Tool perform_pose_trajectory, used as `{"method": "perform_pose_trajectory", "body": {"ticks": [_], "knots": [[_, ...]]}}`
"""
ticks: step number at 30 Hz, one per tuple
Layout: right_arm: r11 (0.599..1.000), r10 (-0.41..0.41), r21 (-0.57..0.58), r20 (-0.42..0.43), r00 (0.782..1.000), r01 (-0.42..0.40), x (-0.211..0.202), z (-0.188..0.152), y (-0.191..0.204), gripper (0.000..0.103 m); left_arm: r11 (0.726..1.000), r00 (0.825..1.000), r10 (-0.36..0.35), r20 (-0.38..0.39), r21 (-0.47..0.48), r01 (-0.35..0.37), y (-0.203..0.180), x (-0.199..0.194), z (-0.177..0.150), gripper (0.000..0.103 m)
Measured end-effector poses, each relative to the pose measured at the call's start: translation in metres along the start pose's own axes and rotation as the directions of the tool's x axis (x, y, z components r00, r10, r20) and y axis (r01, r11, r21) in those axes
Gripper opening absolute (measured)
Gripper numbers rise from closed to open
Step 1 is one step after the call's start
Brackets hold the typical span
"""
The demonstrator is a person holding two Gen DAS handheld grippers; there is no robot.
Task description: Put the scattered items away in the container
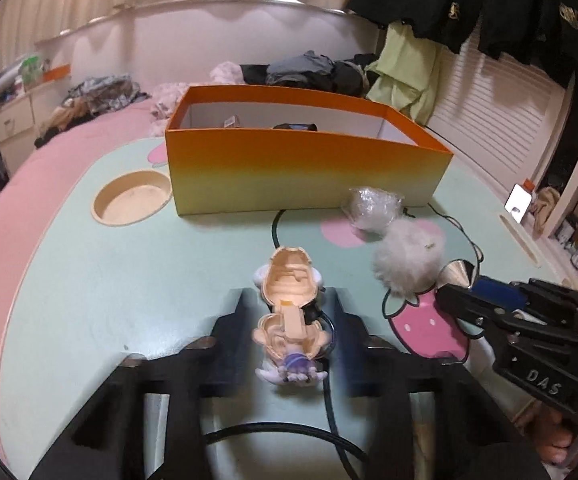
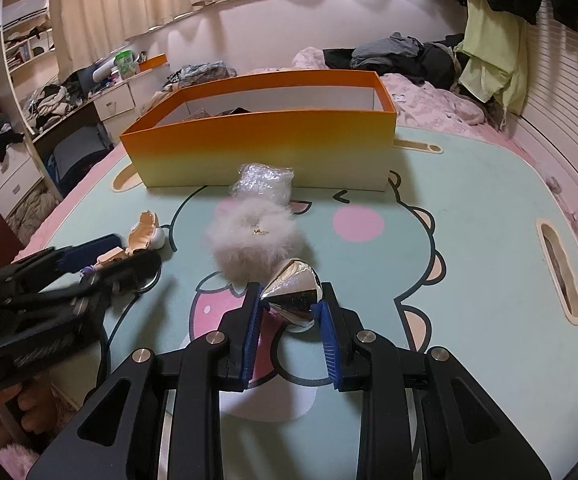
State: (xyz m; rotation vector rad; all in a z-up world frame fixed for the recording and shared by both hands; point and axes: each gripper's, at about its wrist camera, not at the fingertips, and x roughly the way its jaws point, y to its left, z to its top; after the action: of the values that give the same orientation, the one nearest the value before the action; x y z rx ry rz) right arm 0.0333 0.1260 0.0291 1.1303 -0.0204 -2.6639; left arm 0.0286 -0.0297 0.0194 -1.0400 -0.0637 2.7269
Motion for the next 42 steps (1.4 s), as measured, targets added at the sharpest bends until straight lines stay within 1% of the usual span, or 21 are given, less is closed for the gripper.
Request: {"method": "perform_pose_trajectory", "body": {"ticks": [2, 3, 5, 6, 8, 12, 18, 42], "knots": [[1.000, -0.002, -0.001, 0.000, 1.000, 0.002, 0.000, 0.000, 0.000, 0.029, 1.000, 0.999, -0.001, 0.038, -0.015, 0.002, 0.002, -0.006, -0.003, 0.031], [1.000, -0.003, -0.001, 0.001, 1.000, 0.003, 0.000, 0.000, 0.000, 0.029, 1.000, 0.997, 0.002, 0.080, -0.022, 0.000, 0.003, -0.014, -0.004, 0.031], [1.000, -0.001, 0.001, 0.002, 1.000, 0.001, 0.000, -0.001, 0.001, 0.029, 1.000, 0.987, -0.015, 0.162, -0.022, 0.019, 0.003, -0.031, -0.007, 0.031], [1.000, -0.001, 0.003, 0.003, 1.000, 0.001, 0.000, -0.001, 0.001, 0.029, 1.000, 0.984, -0.022, 0.179, -0.011, 0.025, 0.002, -0.035, -0.007, 0.031], [1.000, 0.001, 0.004, 0.005, 1.000, -0.001, 0.000, -0.001, 0.001, 0.029, 1.000, 0.985, -0.014, 0.175, 0.006, 0.013, -0.001, -0.035, -0.008, 0.031], [1.000, -0.005, -0.013, 0.007, 1.000, 0.005, -0.001, -0.002, 0.002, 0.029, 1.000, 0.992, -0.019, 0.122, -0.003, 0.020, -0.001, -0.023, -0.009, 0.031], [1.000, -0.003, -0.016, 0.004, 1.000, 0.003, 0.001, -0.002, 0.001, 0.029, 0.999, 0.992, -0.027, 0.126, -0.033, 0.031, 0.004, -0.024, -0.010, 0.031], [1.000, -0.005, -0.022, 0.002, 1.000, 0.005, 0.001, -0.005, 0.003, 0.029, 0.998, 0.994, -0.043, 0.104, -0.037, 0.047, 0.005, -0.017, -0.010, 0.031]]}}
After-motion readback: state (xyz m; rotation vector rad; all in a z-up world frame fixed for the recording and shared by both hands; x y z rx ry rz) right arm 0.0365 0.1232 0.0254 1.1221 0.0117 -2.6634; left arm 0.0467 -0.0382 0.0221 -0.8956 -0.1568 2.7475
